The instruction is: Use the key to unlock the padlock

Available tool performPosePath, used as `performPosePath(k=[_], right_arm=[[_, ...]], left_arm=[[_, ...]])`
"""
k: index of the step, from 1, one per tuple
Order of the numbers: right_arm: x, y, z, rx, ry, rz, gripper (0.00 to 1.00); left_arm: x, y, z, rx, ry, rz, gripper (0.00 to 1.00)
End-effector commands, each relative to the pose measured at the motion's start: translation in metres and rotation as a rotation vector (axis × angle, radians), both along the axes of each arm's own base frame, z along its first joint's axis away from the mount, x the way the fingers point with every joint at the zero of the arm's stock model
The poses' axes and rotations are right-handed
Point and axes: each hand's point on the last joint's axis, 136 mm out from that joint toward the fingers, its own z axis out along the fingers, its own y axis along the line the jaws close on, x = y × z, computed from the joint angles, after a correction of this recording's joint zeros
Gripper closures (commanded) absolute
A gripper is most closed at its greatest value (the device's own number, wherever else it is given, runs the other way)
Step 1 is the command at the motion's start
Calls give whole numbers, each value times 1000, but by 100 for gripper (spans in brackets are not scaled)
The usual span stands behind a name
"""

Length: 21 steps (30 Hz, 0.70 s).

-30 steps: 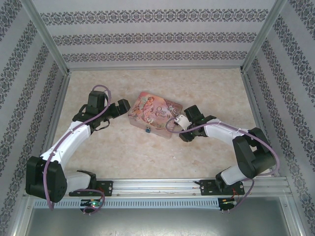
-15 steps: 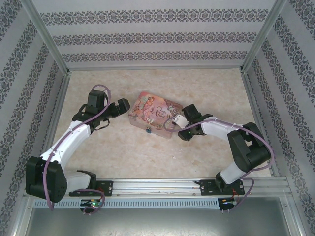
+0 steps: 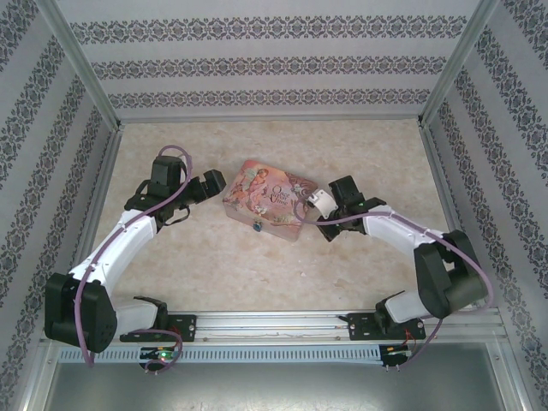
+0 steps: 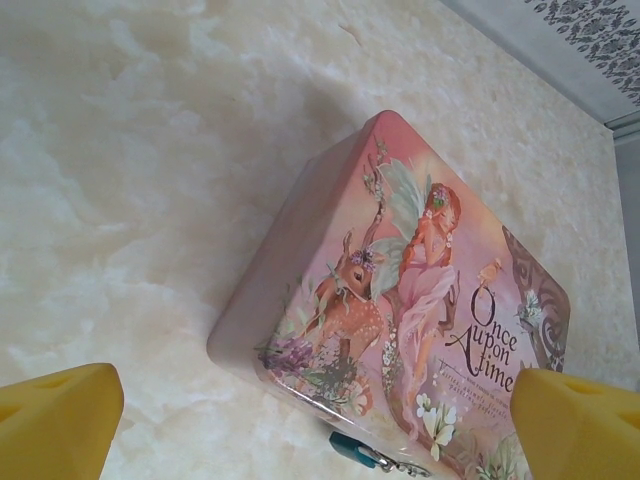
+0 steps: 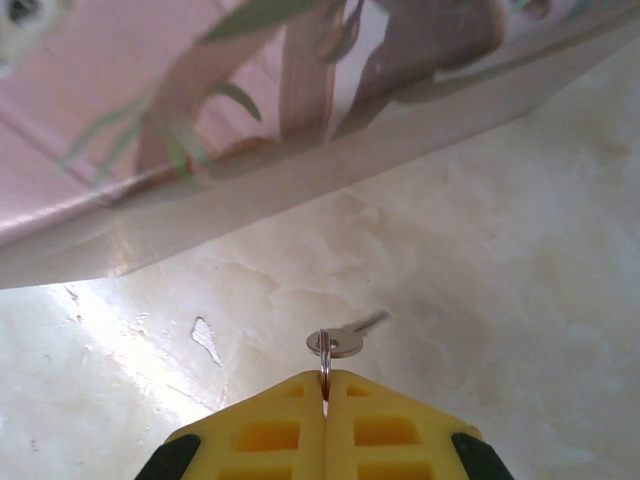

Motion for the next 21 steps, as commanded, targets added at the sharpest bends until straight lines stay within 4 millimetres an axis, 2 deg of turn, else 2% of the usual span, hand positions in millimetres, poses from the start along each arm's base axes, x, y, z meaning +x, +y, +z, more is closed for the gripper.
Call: performPosePath(k=[1, 5, 13, 16, 21], right_arm=[[-8, 3, 5, 58, 21, -20, 100], [-4, 5, 22, 126, 8, -69, 100], [-3, 22, 101, 433, -64, -198, 100], [-2, 29, 127, 538, -87, -223, 100], [0, 42, 166, 704, -132, -234, 100]], left_arm=[[0, 2, 17, -9, -35, -7, 1], [-1, -11, 30, -76, -69, -59, 0], [-9, -46, 63, -370, -124, -103, 7], [-10, -62, 71, -477, -112, -104, 10], [-9, -88, 81, -615, -68, -92, 11]])
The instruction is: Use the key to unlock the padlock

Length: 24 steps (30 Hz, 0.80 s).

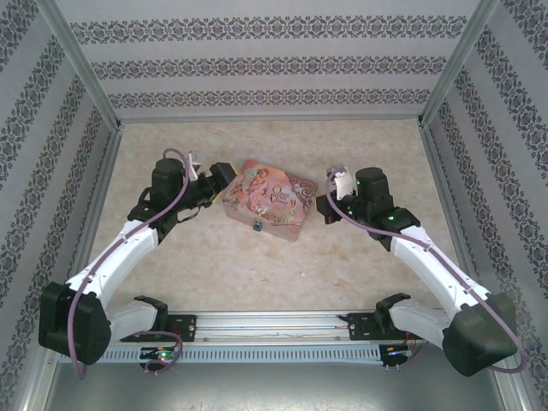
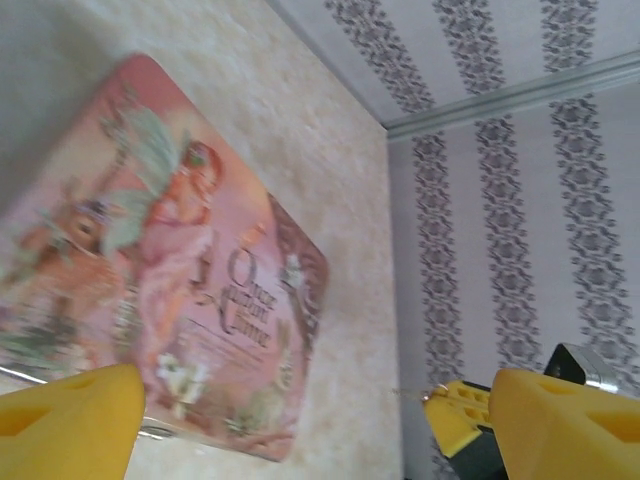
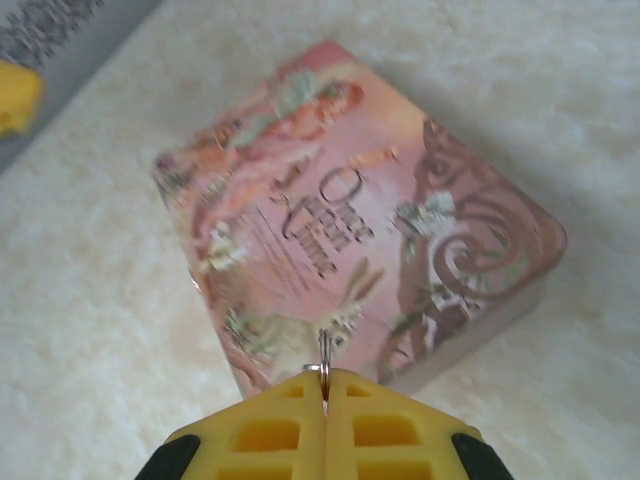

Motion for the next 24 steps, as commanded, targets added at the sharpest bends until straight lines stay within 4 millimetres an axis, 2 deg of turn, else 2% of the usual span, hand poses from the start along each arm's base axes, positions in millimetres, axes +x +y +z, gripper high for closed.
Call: performPosePath(k=[1, 7, 12, 17, 24], right_arm=[[-1, 15, 31, 173, -20, -6, 100], [0, 26, 65, 296, -108, -28, 100], [-2, 37, 81, 351, -166, -23, 100], [-4, 45, 88, 380, -199, -20, 100], [-3, 59, 90, 378, -218, -2, 100]], left_arm=[[4, -24, 27, -183, -3, -4, 11], [8, -55, 46, -367, 9, -13, 12], [8, -76, 53, -505, 54, 3, 13], [7, -95, 57, -610, 87, 6, 13], [4, -122, 49, -710, 147, -7, 13]])
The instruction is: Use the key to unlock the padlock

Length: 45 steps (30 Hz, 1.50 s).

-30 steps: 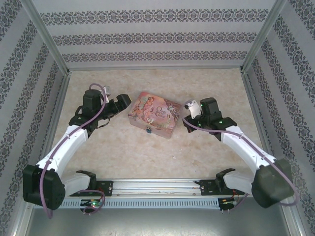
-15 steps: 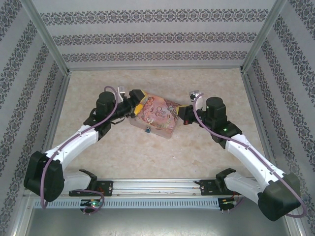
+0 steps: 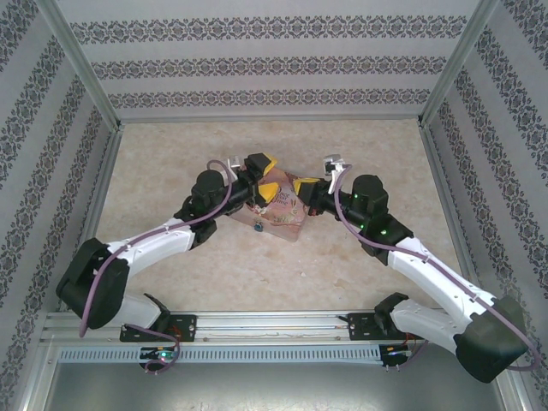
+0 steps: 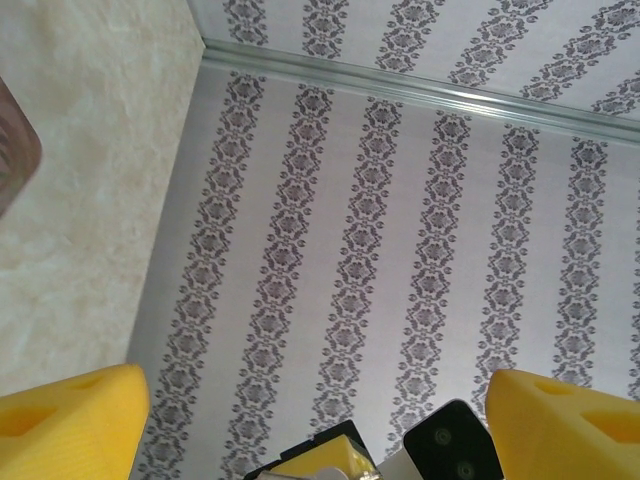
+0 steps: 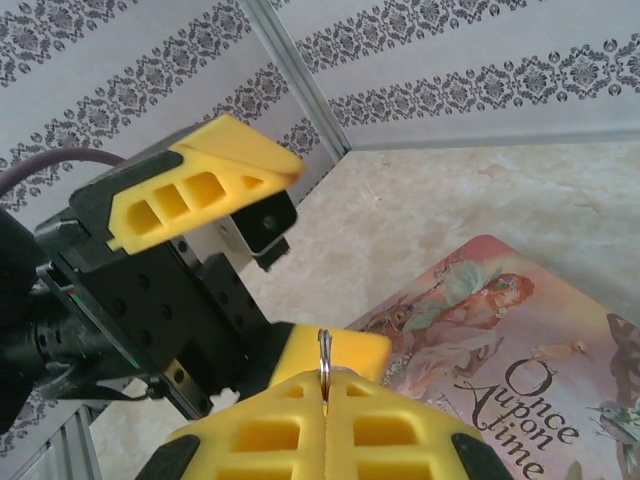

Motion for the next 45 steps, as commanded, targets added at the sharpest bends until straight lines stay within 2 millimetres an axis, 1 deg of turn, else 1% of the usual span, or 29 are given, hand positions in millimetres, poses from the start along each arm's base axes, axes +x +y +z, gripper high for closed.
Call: performPosePath(k=[1, 8, 12, 13, 19, 23, 24, 29, 32, 36, 43, 45], right_arm=[[5, 5, 8, 22, -39, -15, 100], [11, 19, -6, 3, -21, -6, 100], [14, 28, -8, -6, -17, 16, 100], [14, 29, -9, -10, -16, 18, 100], [14, 24, -22, -46, -7, -1, 100], [11, 20, -26, -58, -5, -7, 100], [11, 19, -26, -59, -4, -11, 100], [9, 12, -25, -62, -10, -29, 100], [9, 9, -23, -61, -17, -36, 100], [8, 8, -24, -62, -13, -35, 100], [6, 7, -25, -59, -11, -37, 100], [6, 6, -24, -59, -14, -40, 100]], left_arm=[[-1, -9, 15, -122, -11, 12, 14], [-1, -31, 18, -194, -6, -18, 18], [-1, -40, 13, -196, 7, -31, 18], [-1, -41, 11, -195, 10, -28, 20], [2, -38, 12, -196, 2, -7, 31], [4, -37, 8, -185, 5, 2, 42], [4, -37, 8, -182, 6, 4, 43], [4, -32, 2, -153, 18, 23, 49], [4, -31, 2, -146, 17, 27, 54], [4, -30, 1, -136, 17, 30, 62], [3, -28, -1, -124, 21, 35, 72], [3, -27, 1, -121, 17, 36, 74]])
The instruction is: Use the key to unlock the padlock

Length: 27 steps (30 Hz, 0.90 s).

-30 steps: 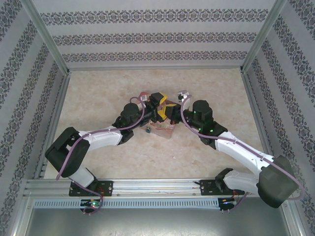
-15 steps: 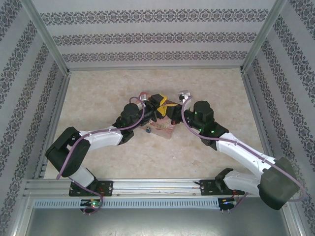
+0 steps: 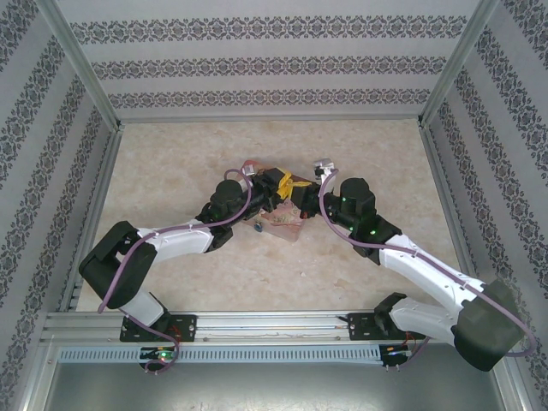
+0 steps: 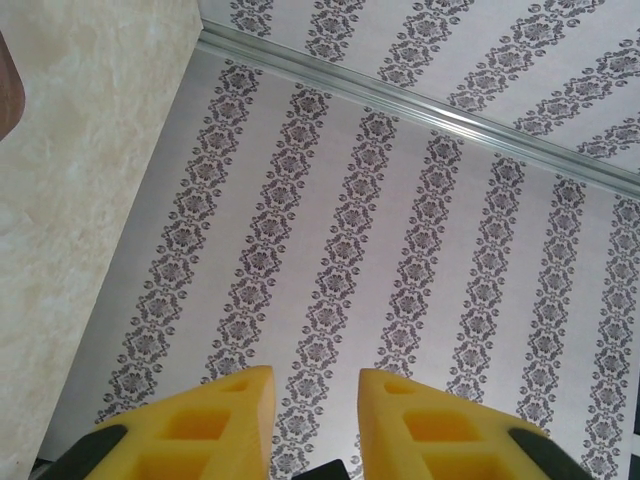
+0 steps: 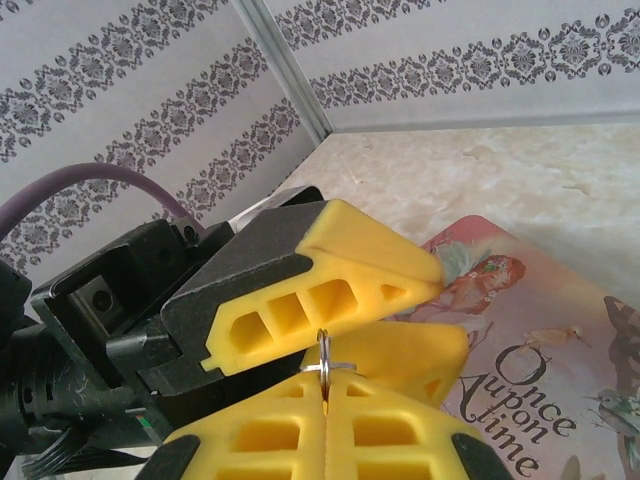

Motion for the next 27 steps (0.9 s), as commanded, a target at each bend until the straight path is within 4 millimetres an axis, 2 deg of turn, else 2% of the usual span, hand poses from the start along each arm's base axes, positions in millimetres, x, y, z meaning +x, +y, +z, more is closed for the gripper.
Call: performPosePath(k=[1, 13, 20, 22, 25, 27], right_arm=[[0, -7, -1, -10, -18, -23, 100], [-2, -7, 0, -5, -19, -23, 100], [-5, -11, 4, 2, -29, -23, 99], [-7, -13, 6, 5, -33, -20, 95], [-11, -19, 10, 12, -35, -10, 82], [-14, -25, 14, 31, -28, -1, 76]], left_arm=[[-4, 4, 23, -9, -58, 9, 75], [-6, 8, 24, 19, -67, 14, 91], [-8, 16, 25, 111, -94, 20, 100], [-8, 21, 26, 160, -111, 23, 100], [-9, 32, 34, 271, -175, 23, 100], [-11, 41, 44, 365, -244, 23, 100]])
